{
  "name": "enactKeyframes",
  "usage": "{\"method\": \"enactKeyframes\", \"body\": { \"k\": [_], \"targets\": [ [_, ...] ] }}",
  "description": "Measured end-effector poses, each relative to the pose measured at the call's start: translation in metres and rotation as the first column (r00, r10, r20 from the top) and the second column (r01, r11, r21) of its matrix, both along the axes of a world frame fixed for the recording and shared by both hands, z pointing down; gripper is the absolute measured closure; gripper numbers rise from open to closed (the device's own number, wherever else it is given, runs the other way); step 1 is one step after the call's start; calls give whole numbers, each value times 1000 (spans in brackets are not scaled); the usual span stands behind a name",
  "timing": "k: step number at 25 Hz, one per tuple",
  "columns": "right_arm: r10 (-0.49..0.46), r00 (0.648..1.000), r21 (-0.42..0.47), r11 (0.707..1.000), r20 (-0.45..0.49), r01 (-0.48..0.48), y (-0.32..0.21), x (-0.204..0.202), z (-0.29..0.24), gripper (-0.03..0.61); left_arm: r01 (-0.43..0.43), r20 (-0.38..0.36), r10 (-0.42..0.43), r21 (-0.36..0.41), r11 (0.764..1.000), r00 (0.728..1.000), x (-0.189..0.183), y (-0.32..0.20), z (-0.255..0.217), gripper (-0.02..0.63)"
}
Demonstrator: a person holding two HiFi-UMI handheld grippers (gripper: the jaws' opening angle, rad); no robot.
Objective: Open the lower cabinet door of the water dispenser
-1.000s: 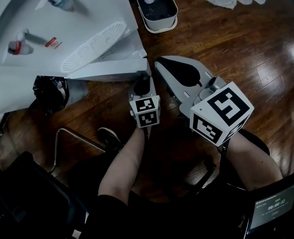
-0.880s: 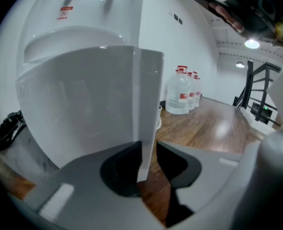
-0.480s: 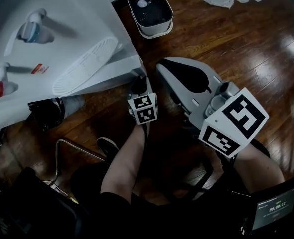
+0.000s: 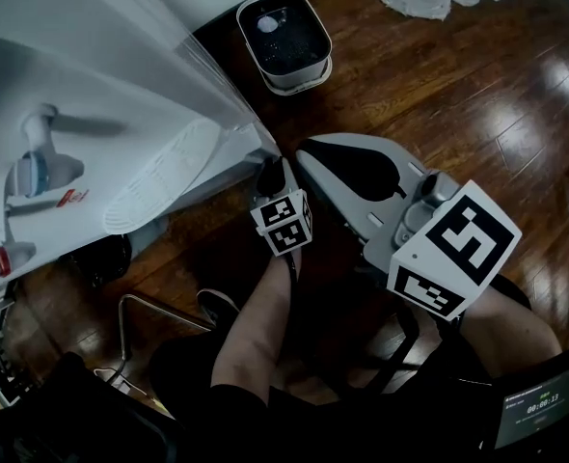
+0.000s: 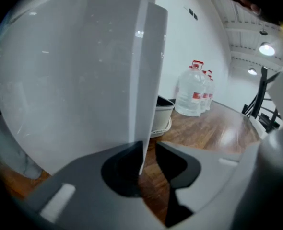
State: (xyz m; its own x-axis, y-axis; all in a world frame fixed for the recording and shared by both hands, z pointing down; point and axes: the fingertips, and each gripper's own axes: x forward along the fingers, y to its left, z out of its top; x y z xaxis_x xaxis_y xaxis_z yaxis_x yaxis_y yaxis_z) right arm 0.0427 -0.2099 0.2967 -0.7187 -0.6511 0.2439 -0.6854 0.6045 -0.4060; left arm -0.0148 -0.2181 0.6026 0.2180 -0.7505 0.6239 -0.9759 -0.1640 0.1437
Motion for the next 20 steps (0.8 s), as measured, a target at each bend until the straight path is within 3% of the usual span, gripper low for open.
{"method": "enactKeyframes", "body": {
  "k": [4,8,9,12,20],
  "targets": [
    [-42,999,-38,998,20,43,-8,-4,9,571,16,-10,-16,1,1000,1000,1,-12,5,511],
    [-68,998,-39,997,12,69,-9,-7,10,571,-25,18,24,60,998,1000,-5,-38,-7,489],
    [-66,998,-38,997,9,66,-8,-7,10,571,-42,14,41,65,997,999,-3,-40,-12,549],
    [-53,999,-45,998,13,53,-6,-6,11,571,-59,10,59,66,996,998,4,-36,-15,502],
    [-54,998,-49,997,-10,54,-19,-3,17,571,-17,10,17,50,999,1000,0,-39,-25,488]
  ]
}}
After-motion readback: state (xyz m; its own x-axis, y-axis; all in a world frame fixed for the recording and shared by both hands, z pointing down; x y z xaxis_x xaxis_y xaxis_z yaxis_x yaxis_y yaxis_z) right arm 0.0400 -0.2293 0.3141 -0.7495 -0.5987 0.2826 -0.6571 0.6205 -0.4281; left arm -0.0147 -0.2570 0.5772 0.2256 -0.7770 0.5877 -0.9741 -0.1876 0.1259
